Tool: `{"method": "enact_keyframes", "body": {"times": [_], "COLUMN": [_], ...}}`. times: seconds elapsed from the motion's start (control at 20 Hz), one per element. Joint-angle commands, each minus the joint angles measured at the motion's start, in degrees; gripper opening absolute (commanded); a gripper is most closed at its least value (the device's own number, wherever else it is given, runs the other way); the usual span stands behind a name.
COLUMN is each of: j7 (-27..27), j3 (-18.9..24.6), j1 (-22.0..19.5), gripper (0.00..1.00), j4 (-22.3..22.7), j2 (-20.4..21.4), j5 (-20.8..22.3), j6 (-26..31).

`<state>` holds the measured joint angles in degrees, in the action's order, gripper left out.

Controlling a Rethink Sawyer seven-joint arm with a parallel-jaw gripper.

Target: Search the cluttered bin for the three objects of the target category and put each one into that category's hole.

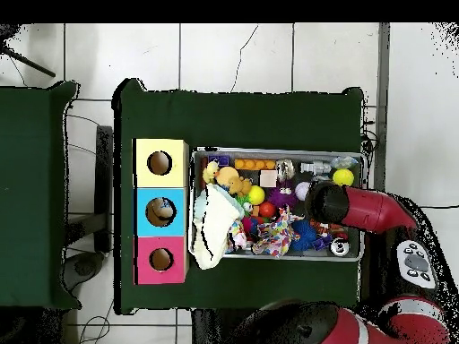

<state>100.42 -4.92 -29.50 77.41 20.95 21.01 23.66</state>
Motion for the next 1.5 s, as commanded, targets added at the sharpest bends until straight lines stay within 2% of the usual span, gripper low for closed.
{"method": "enact_keyframes", "body": {"times": [0.05, 0.6, 0.9, 1.1, 1.5], "j7": [3.22, 0.89, -0.74, -1.42, -1.96], "j3": [6.04, 10.14, 10.42, 9.46, 10.69], "j1": [-0.80, -4.24, -5.18, -4.25, -3.81], "gripper": [1.00, 1.00, 1.00, 1.00, 1.00], "j4": [2.92, 3.01, 3.85, 3.79, 1.37], "j2": [-1.77, -2.38, 3.20, 6.50, 4.13], "j5": [-1.18, -0.54, 1.29, 1.41, 0.77], "j6": [0.16, -2.42, -2.26, 1.09, 3.70]}}
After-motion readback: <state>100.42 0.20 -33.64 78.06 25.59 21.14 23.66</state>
